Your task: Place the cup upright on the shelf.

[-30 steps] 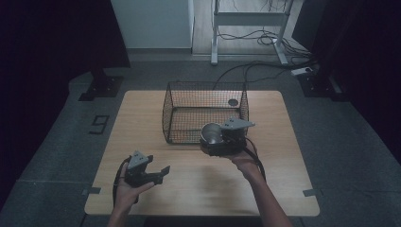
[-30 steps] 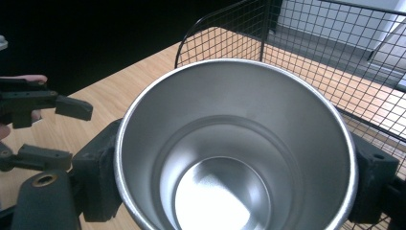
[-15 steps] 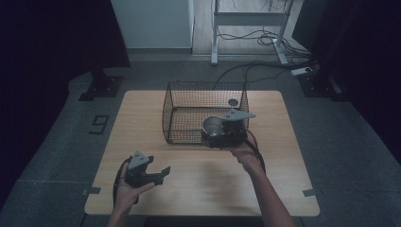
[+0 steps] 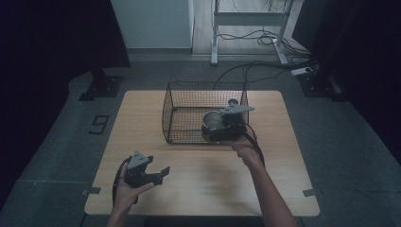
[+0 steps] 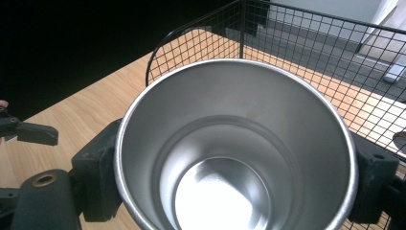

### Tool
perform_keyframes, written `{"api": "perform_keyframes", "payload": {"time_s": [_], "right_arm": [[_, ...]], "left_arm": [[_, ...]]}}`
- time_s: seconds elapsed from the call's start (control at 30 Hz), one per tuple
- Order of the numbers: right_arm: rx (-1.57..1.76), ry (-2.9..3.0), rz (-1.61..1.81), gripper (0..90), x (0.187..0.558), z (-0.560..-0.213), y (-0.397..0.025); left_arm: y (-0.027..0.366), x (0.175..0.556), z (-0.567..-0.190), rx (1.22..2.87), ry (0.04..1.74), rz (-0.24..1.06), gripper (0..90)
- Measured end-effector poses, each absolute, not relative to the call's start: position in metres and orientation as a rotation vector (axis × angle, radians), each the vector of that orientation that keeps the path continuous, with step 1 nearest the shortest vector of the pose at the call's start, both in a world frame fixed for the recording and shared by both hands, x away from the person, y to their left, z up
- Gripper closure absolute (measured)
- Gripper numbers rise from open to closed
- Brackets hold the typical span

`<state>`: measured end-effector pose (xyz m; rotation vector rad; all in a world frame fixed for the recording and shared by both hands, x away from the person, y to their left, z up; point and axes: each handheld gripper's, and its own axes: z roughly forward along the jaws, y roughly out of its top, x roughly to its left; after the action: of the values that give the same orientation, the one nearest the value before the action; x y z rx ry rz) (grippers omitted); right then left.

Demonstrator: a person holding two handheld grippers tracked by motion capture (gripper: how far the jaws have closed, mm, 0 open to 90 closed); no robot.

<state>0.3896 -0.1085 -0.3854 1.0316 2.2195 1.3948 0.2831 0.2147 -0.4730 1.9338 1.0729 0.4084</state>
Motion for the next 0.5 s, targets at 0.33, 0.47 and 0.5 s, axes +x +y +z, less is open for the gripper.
{"api": "perform_keyframes", "payload": {"time_s": [0.33, 0.47, 0.5], "right_arm": [[1.051, 2.236, 1.37, 14.8, 0.406, -0.384, -0.104], [1.055, 2.247, 1.344, 14.8, 0.413, -0.382, -0.1], [1.055, 2.247, 1.344, 14.8, 0.413, -0.382, -0.1]], "left_arm": [[0.216, 0.284, -0.474, 1.935, 1.079, 0.402, 17.3], [0.217, 0.284, -0.474, 1.931, 1.083, 0.402, 17.3], [0.218, 0.284, -0.474, 1.926, 1.083, 0.405, 17.3]]}}
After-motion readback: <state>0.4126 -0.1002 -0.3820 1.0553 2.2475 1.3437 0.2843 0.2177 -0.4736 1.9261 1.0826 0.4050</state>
